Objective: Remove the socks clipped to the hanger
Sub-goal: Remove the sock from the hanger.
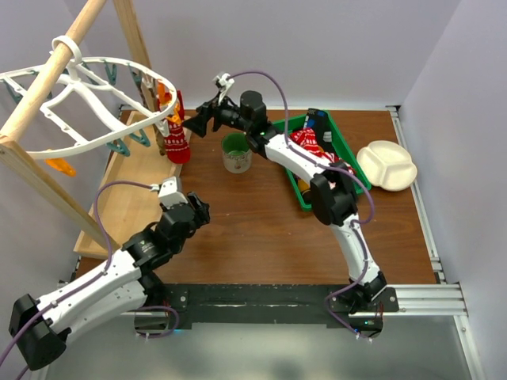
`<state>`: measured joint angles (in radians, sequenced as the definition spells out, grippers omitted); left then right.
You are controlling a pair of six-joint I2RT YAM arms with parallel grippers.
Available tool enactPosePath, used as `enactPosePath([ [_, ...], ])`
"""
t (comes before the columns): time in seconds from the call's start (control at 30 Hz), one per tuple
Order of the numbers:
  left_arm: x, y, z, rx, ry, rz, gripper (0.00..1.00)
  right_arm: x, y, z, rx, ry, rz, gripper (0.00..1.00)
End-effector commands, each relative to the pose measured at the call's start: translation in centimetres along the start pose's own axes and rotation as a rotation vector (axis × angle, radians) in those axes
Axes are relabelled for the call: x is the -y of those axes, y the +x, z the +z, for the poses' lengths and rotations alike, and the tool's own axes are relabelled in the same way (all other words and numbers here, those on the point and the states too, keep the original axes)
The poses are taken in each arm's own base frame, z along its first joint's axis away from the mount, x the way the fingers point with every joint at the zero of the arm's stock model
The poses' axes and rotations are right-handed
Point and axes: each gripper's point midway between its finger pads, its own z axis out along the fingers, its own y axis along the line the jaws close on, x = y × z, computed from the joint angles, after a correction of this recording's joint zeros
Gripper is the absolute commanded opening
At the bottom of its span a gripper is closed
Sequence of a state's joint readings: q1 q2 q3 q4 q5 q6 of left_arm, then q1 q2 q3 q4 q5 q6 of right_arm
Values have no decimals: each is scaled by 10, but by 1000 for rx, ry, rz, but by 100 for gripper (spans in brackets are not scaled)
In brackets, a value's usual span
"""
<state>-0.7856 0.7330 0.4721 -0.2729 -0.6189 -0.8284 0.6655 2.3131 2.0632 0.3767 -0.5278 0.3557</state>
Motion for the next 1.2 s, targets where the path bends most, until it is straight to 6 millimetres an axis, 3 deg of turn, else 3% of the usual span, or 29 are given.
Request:
enactPosePath([
  [0.0, -5, -20, -9, 51, -25, -39, 59, -17, -49, 12, 136, -90, -57, 98],
  [0.17, -2, -19, -15, 36, 6, -52, 59, -19, -52, 22, 220, -148, -23, 99],
  [0.2, -4, -18, -15, 33, 0, -45, 59, -17, -38, 27, 207, -158, 11, 99],
  [0.27, -1, -23, -17, 40, 12, -43, 59, -25, -41, 31, 234, -182, 15, 98],
  [0.43, 1, -23, -17, 33, 19, -24, 59, -35, -27, 46, 251, -159, 6, 98],
  [0.6, 6, -28, -19, 42, 36, -19, 59, -41, -33, 52, 280, -154, -3, 98],
  [0.73, 5, -33, -20, 63, 36, -19, 59, -44, -38, 52, 301, -150, -4, 91],
  [0.83, 5, -33, -21, 62, 41, -24, 59, -46, -43, 51, 311, -151, -5, 72],
  [0.87, 6, -33, -22, 62, 45, -26, 59, -46, -44, 51, 312, -152, -1, 56],
  [0.97, 8, -35, -23, 63, 58, -32, 59, -49, -48, 47, 312, -144, 3, 30],
  [1.0, 8, -35, -24, 65, 62, -35, 59, -56, -64, 42, 331, -146, -10, 17],
  [1.03, 9, -35, -25, 63, 69, -39, 59, -53, -56, 40, 314, -130, -5, 13],
  [1.07, 9, -35, -25, 62, 70, -40, 59, -55, -61, 36, 318, -122, -25, 9],
  [1.1, 10, -36, -26, 65, 77, -44, 59, -62, -81, 28, 344, -115, -43, 5],
  [1.17, 11, -35, -27, 63, 86, -52, 59, -62, -79, 20, 330, -95, -60, 1],
])
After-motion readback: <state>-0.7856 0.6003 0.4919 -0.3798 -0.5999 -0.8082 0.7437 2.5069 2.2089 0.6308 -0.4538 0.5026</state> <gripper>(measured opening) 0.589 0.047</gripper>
